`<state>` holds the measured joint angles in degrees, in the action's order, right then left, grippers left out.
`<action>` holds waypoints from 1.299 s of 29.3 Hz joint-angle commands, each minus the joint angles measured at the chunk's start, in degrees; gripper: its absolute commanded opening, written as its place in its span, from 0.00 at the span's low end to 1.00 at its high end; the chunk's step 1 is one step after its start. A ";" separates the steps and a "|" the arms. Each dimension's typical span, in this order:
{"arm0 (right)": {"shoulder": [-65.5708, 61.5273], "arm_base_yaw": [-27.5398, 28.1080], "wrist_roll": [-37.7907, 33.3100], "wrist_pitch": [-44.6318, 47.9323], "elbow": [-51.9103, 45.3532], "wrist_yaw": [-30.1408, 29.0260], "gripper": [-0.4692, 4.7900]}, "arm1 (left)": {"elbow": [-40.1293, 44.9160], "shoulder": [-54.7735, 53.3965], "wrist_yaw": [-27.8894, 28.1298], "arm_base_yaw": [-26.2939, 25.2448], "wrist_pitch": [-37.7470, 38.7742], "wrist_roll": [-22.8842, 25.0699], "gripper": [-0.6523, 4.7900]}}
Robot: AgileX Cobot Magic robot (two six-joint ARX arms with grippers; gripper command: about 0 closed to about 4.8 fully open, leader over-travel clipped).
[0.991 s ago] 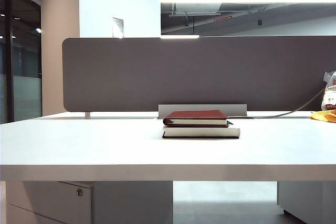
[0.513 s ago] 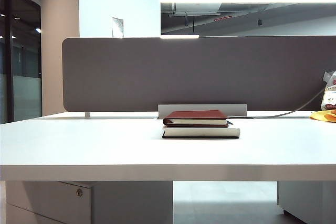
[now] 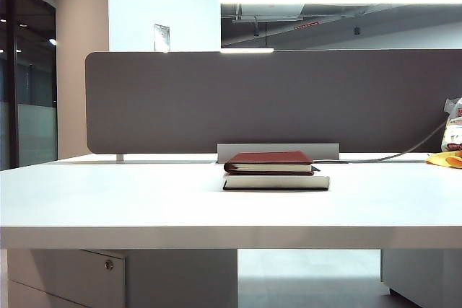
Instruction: Pick up the red book and place it on top of the black book.
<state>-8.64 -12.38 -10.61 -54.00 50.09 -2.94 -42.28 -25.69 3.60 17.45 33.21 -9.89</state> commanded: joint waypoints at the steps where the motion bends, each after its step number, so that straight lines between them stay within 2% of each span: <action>1: 3.50 -0.07 -3.13 5.07 -3.43 1.99 0.08 | 2.54 0.90 -0.20 0.04 -3.72 0.42 0.11; 6: 8.37 -0.07 -4.98 10.23 -11.34 3.50 0.08 | 8.72 1.03 -1.01 0.04 -8.22 0.44 0.11; 15: 8.41 -0.09 -8.85 17.25 -21.51 4.92 0.08 | 17.94 1.31 -1.29 0.04 -15.82 0.72 0.11; 20: 8.41 -0.13 -14.03 23.85 -25.81 6.91 0.08 | 21.16 1.38 -1.22 0.04 -19.52 1.75 0.11; 25: 8.41 -0.13 -13.97 28.20 -30.18 9.51 0.08 | 24.30 1.40 0.26 0.04 -24.41 1.44 0.11; 33: 8.44 -0.13 -13.51 34.73 -39.91 9.46 0.08 | 29.77 1.42 0.11 0.04 -28.57 1.11 0.11; 38: 8.46 -0.13 -12.63 35.47 -43.23 9.49 0.08 | 34.34 1.40 0.07 0.04 -31.06 0.98 0.11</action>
<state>-0.23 -12.40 -24.14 -20.10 7.18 6.28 -8.60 -24.32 3.64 17.45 3.68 -8.84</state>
